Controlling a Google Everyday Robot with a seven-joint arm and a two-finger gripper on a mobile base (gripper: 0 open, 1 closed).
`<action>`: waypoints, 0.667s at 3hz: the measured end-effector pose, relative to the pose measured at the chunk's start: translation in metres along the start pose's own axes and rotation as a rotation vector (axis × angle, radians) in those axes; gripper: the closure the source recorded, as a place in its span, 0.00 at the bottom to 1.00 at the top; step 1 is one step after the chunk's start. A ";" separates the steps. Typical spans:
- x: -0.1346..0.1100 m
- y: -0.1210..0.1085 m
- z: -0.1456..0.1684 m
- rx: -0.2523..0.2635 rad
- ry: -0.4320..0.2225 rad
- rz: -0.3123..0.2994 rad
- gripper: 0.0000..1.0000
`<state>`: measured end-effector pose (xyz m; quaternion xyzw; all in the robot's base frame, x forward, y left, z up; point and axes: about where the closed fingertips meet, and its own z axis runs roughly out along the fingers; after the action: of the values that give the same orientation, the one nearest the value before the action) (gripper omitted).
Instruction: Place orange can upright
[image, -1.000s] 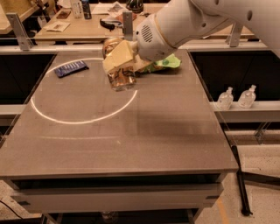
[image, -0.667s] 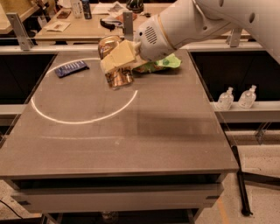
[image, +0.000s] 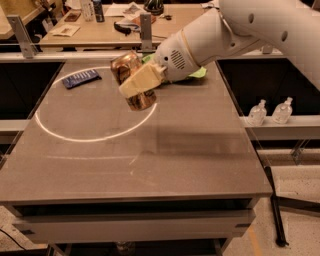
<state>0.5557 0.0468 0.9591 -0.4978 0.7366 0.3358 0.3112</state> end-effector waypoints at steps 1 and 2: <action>-0.003 0.002 0.001 -0.002 -0.003 -0.096 1.00; -0.003 0.002 0.001 -0.002 -0.002 -0.096 1.00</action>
Offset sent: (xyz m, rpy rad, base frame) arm -0.0021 0.0040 0.0000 -0.0106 -0.0832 0.0637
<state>0.5547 0.0500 0.9608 -0.5325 0.7112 0.3218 0.3273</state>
